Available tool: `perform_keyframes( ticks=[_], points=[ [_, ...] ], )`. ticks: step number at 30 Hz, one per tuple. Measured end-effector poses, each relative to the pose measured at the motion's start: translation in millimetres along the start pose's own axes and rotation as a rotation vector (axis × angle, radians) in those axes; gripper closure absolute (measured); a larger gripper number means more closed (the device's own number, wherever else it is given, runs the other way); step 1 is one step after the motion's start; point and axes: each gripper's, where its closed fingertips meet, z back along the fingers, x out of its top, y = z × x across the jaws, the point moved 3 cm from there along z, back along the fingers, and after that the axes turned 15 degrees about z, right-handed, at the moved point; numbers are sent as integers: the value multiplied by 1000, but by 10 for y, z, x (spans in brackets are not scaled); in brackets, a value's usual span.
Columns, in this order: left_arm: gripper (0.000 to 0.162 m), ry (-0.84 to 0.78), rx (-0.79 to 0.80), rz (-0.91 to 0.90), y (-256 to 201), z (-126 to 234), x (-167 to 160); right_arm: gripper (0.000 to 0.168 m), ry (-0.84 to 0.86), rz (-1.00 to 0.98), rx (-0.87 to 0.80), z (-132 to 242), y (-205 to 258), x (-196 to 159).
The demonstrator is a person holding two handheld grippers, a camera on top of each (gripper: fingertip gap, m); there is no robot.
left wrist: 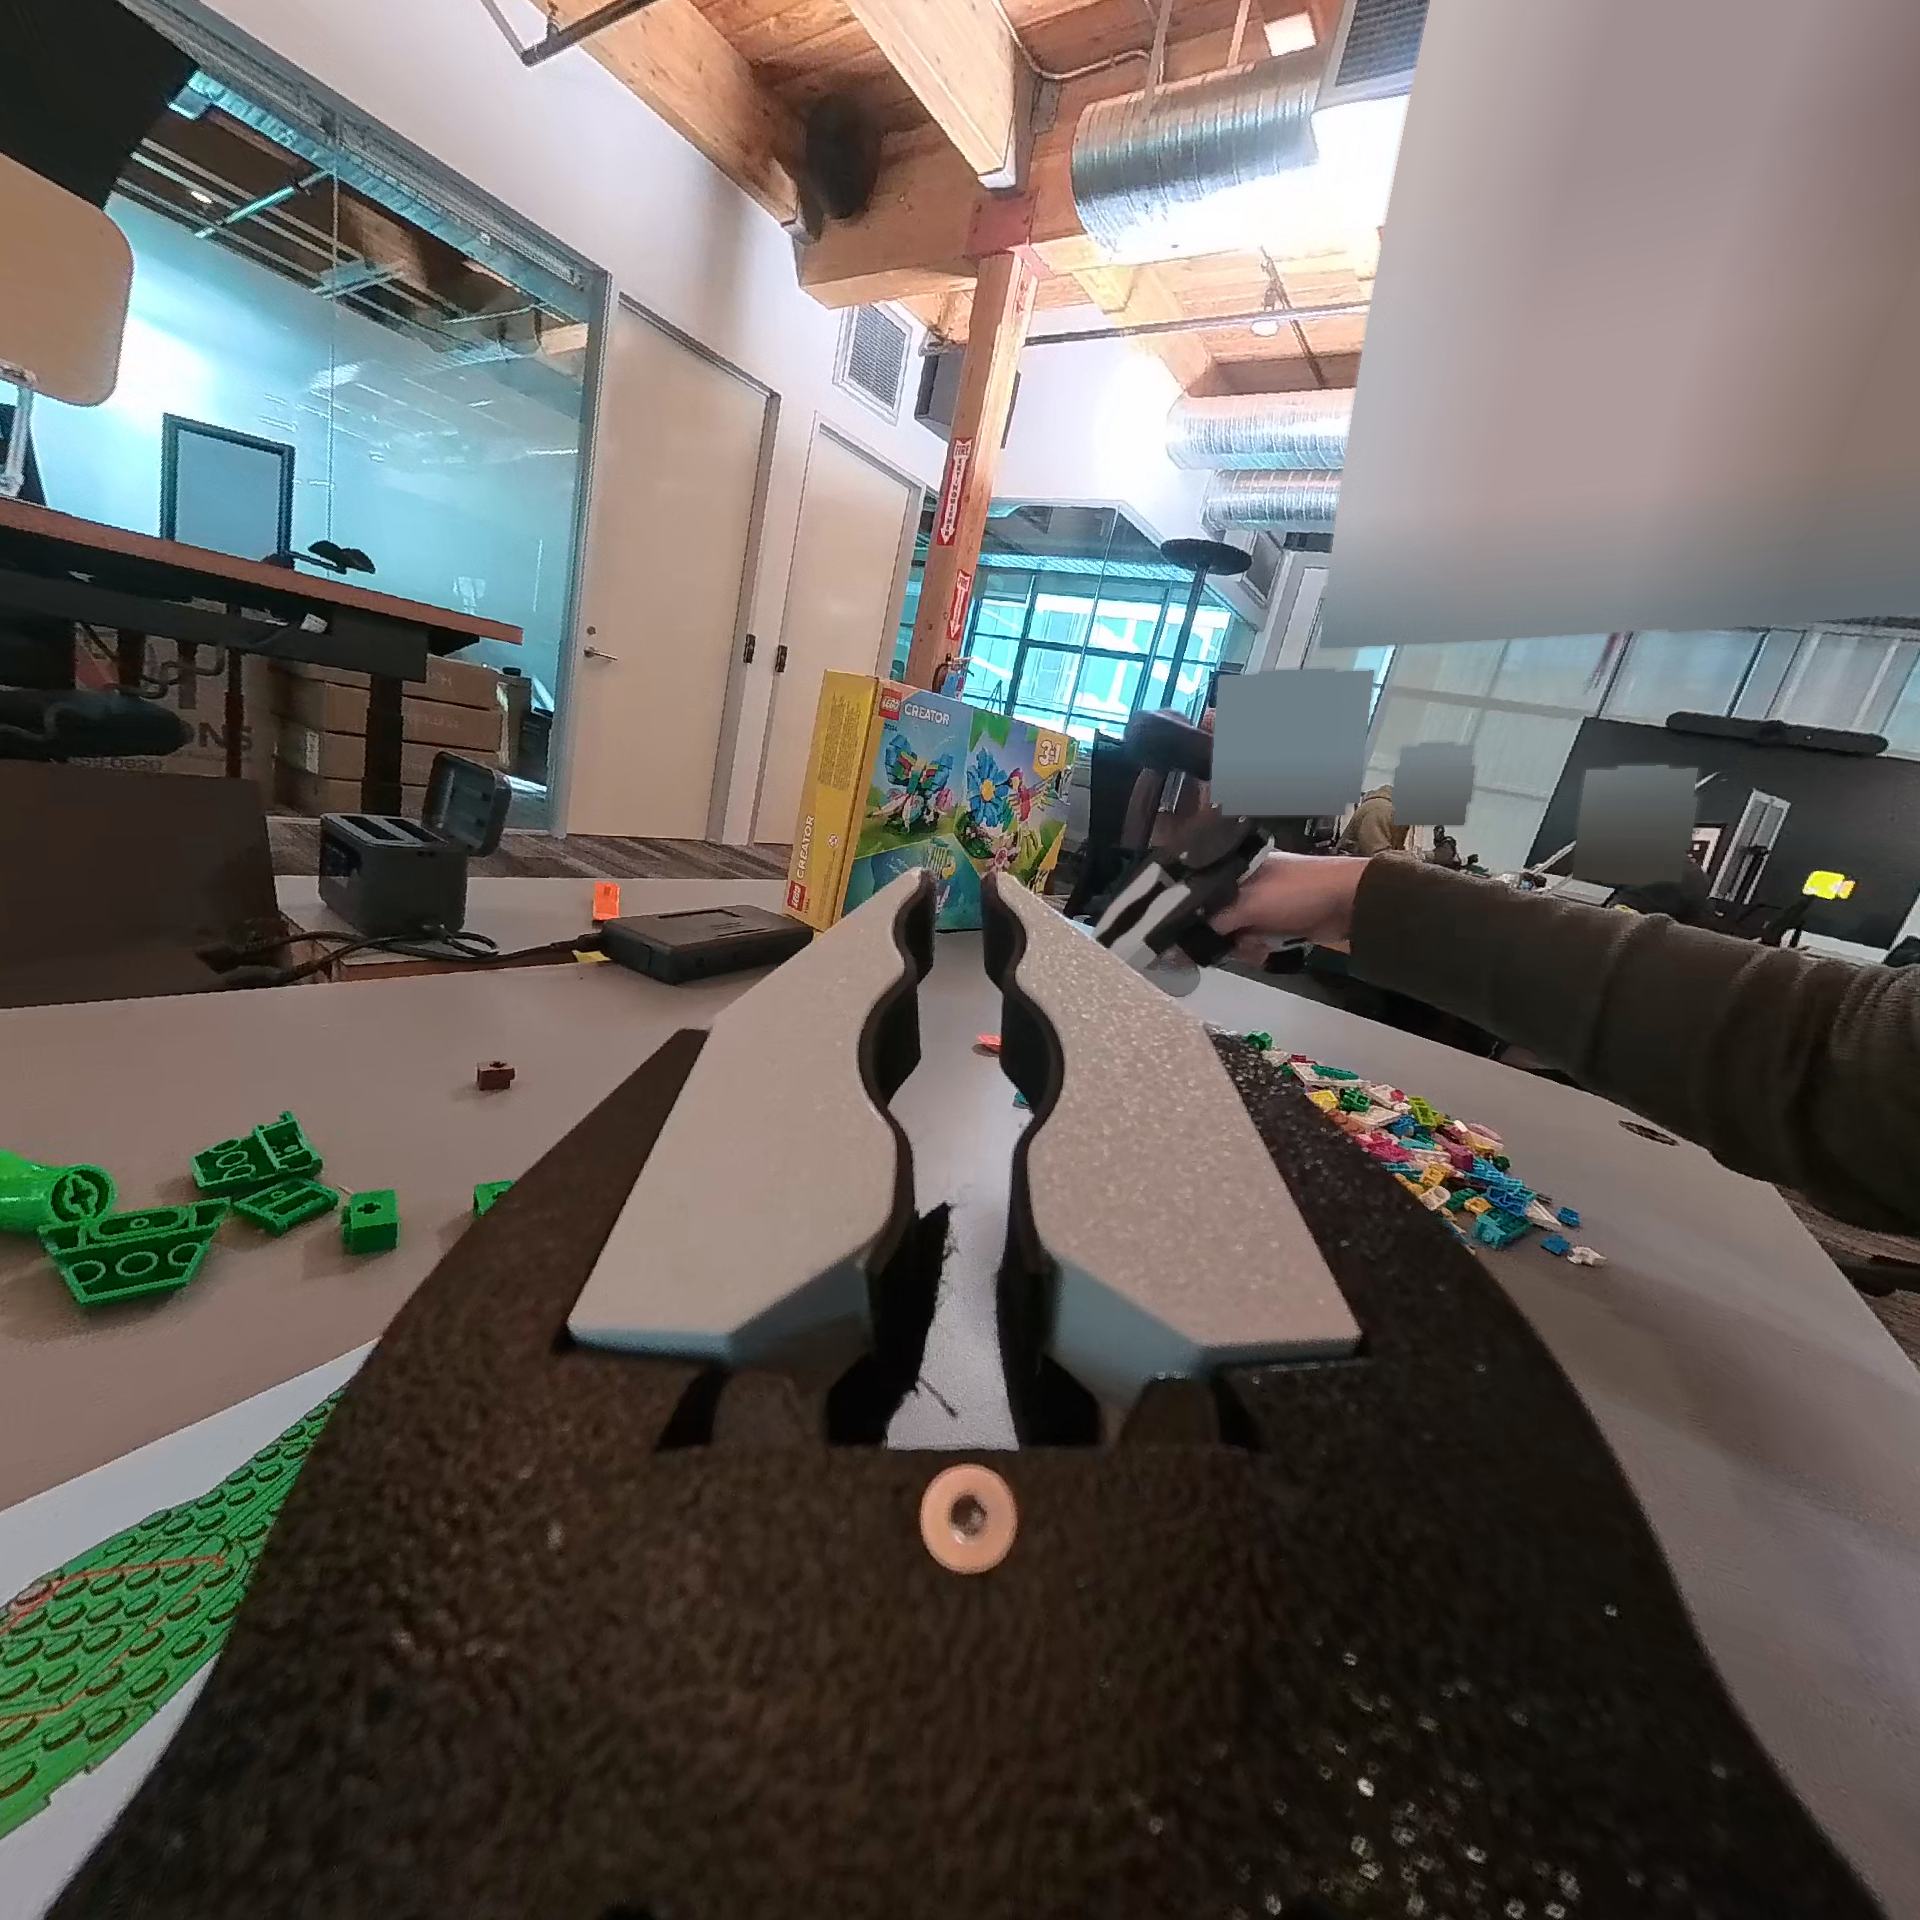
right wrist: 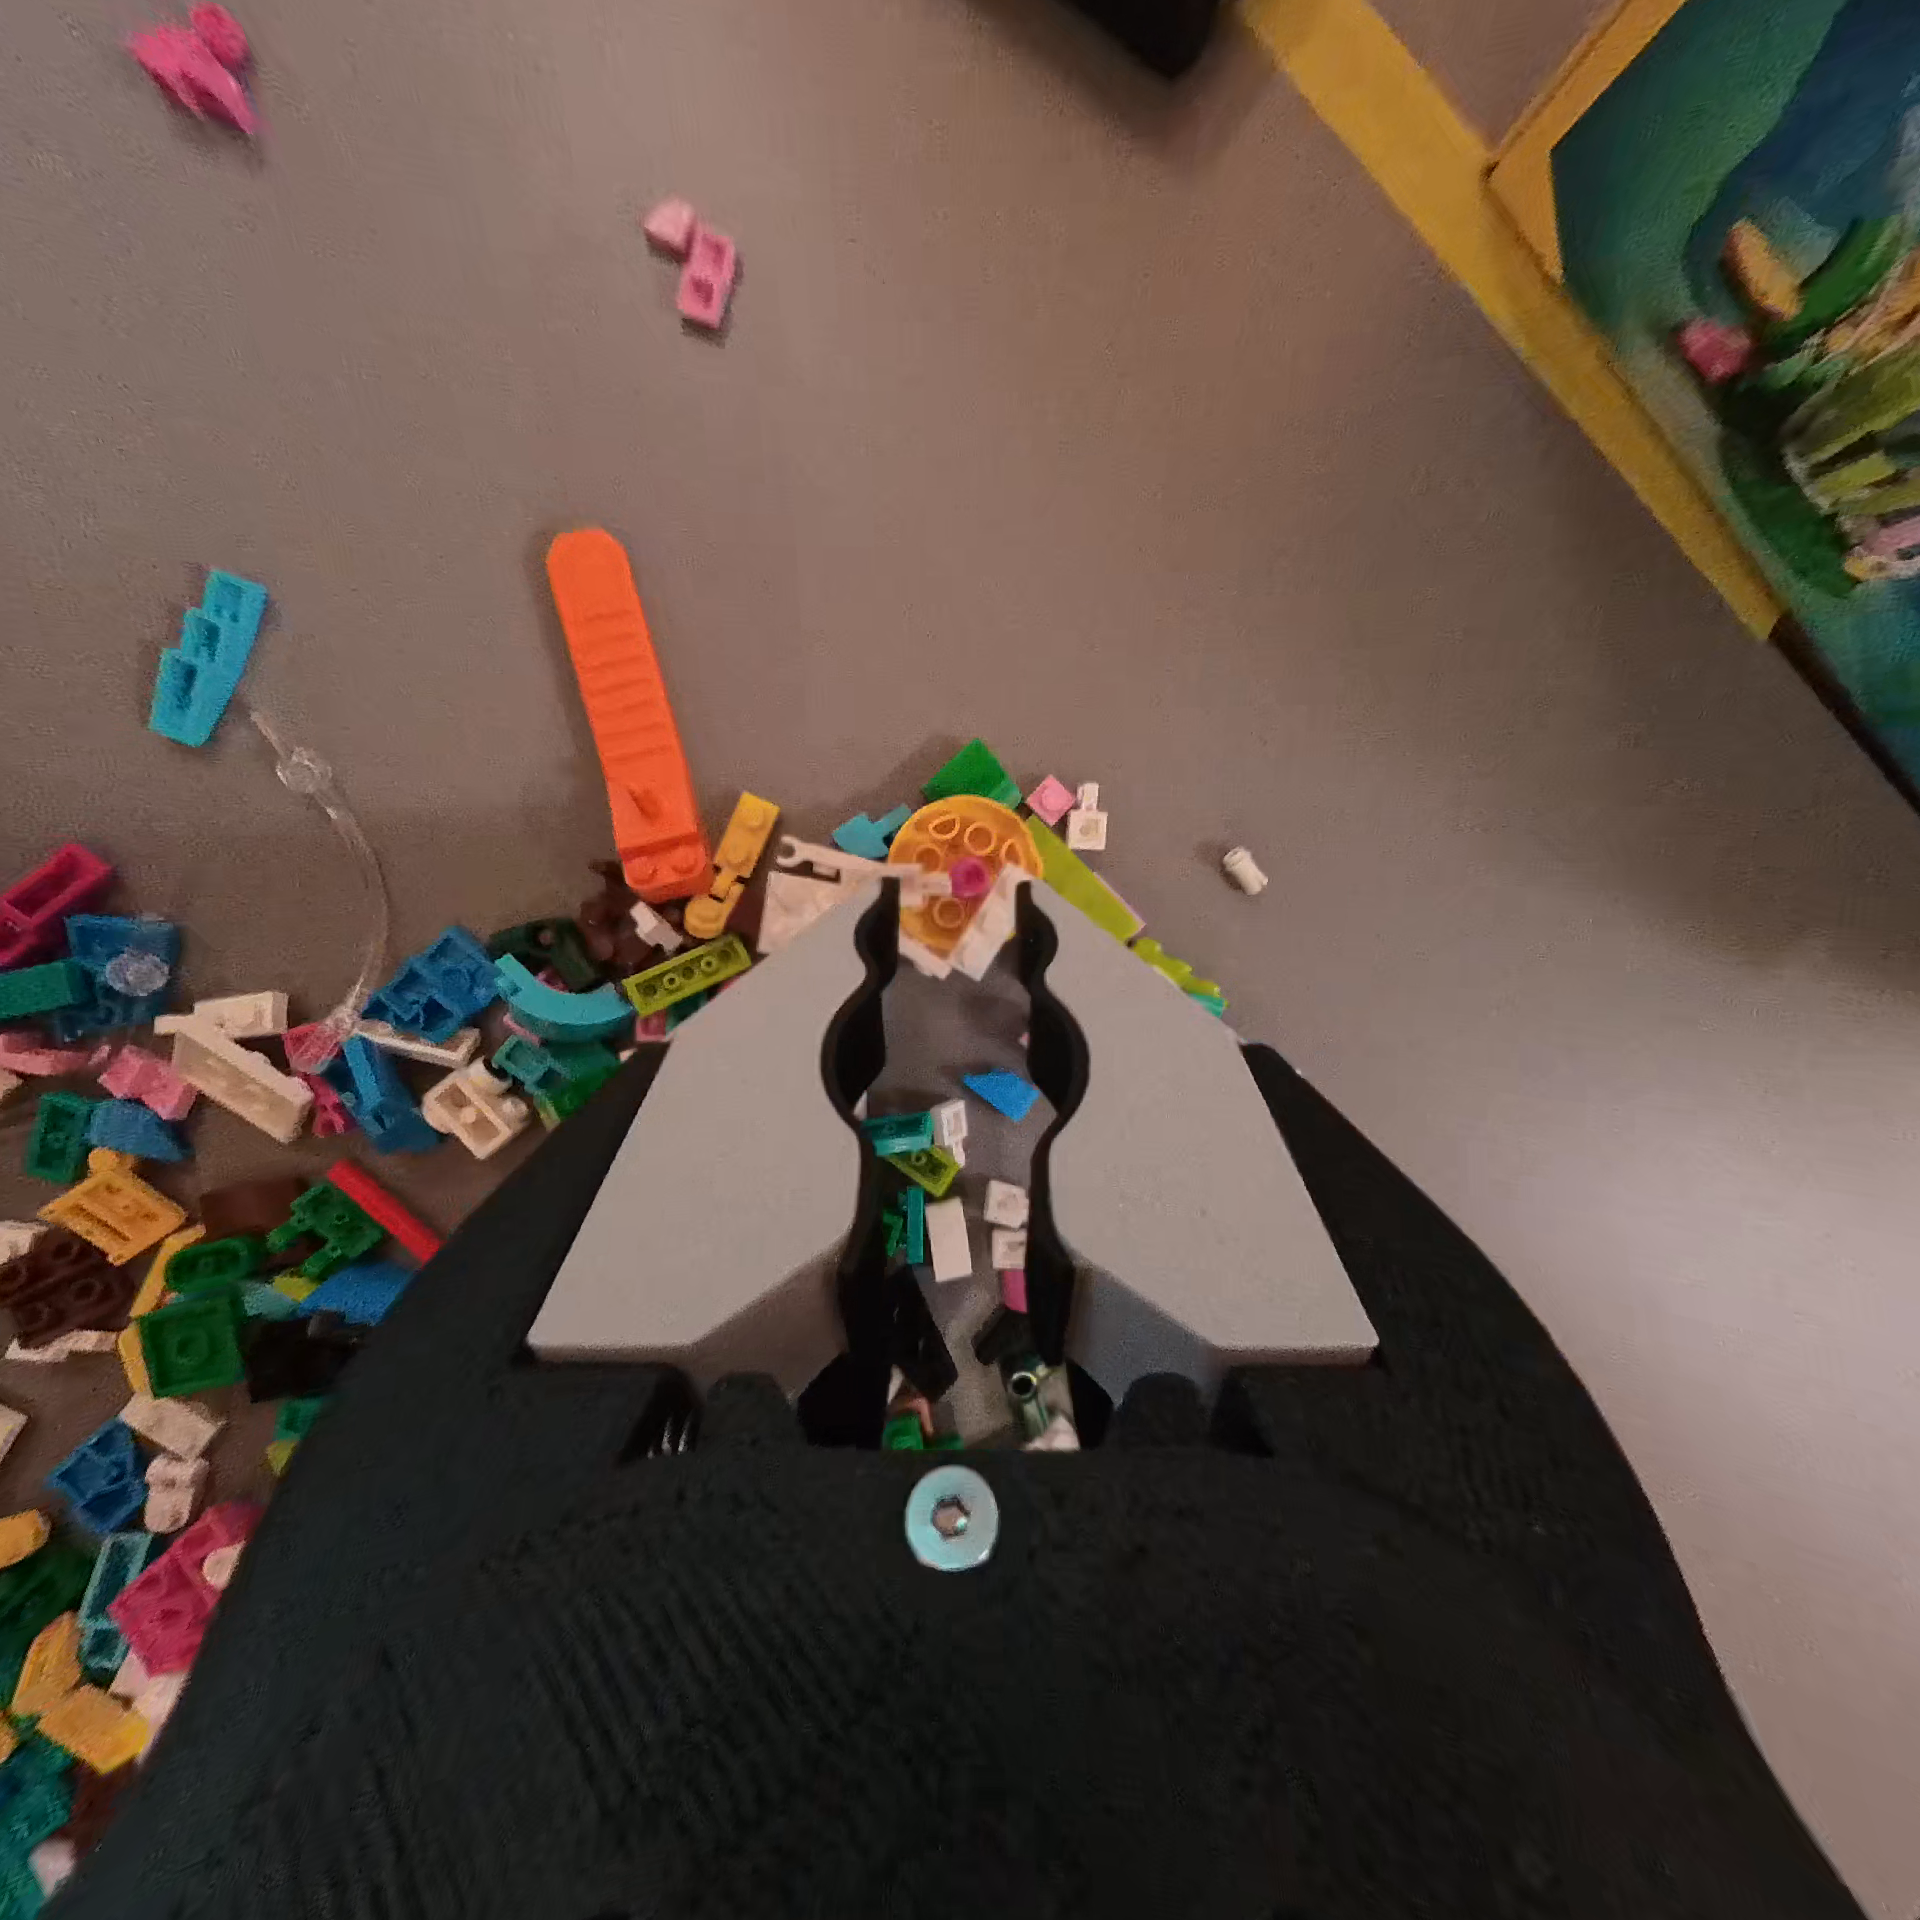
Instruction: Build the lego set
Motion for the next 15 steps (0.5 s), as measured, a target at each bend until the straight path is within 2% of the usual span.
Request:
perform_keyframes(
  ticks=[3, 6, 11, 15],
  points=[
    [156, 0, 0, 3, 2, -1, 1, 147, -83, -33, -30, 151, -43, 103],
    [156, 0, 0, 5, 3, -1, 0, 148, -32, -13, 55, 212, 119, 11],
    [156, 0, -1, 6, 2, -1, -1, 151, 44, 77, 197, 84, 496, -69],
    [156, 1, -2, 4, -1, -1, -1, 149, -14, 99, 222, -64, 637, 106]
  ],
)
